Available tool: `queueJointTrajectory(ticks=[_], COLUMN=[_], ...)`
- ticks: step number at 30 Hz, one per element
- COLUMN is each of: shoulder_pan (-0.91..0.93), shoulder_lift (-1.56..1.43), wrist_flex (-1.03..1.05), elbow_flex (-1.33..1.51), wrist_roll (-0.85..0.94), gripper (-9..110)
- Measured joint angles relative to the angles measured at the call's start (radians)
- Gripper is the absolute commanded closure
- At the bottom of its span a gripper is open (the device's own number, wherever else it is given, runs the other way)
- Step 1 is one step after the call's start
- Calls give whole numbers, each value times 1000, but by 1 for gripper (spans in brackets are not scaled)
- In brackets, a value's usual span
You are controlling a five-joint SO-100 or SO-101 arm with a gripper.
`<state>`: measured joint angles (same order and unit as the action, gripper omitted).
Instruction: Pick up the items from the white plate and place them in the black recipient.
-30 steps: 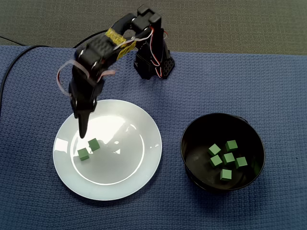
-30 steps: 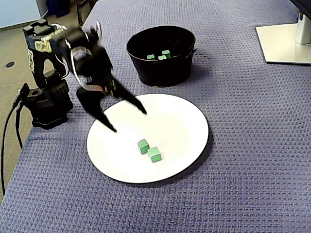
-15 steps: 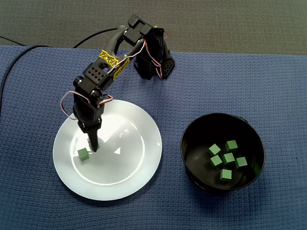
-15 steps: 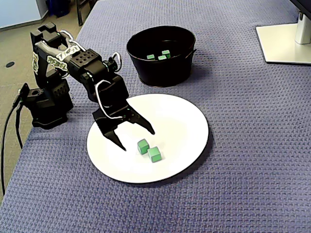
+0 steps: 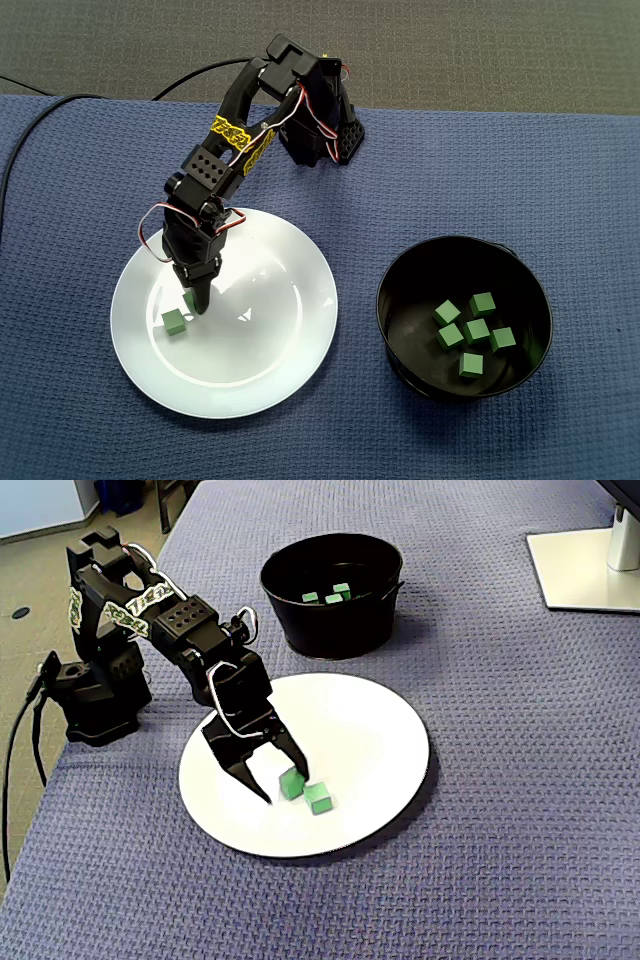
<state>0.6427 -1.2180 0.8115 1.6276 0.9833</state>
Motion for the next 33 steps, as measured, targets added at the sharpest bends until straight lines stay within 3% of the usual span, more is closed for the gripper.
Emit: queueJointTrajectory(ticks=[8, 15, 19, 27, 33], shoulder_pan=[-3, 75, 31, -396, -854], shoulder_lift=[-5, -187, -353, -669, -675], wrist_flex=[-14, 304, 383, 322, 244], elbow_flex=[8, -284, -460, -529, -495], wrist_roll=[-2, -98, -195, -488, -548], gripper=[102, 102, 102, 102, 102])
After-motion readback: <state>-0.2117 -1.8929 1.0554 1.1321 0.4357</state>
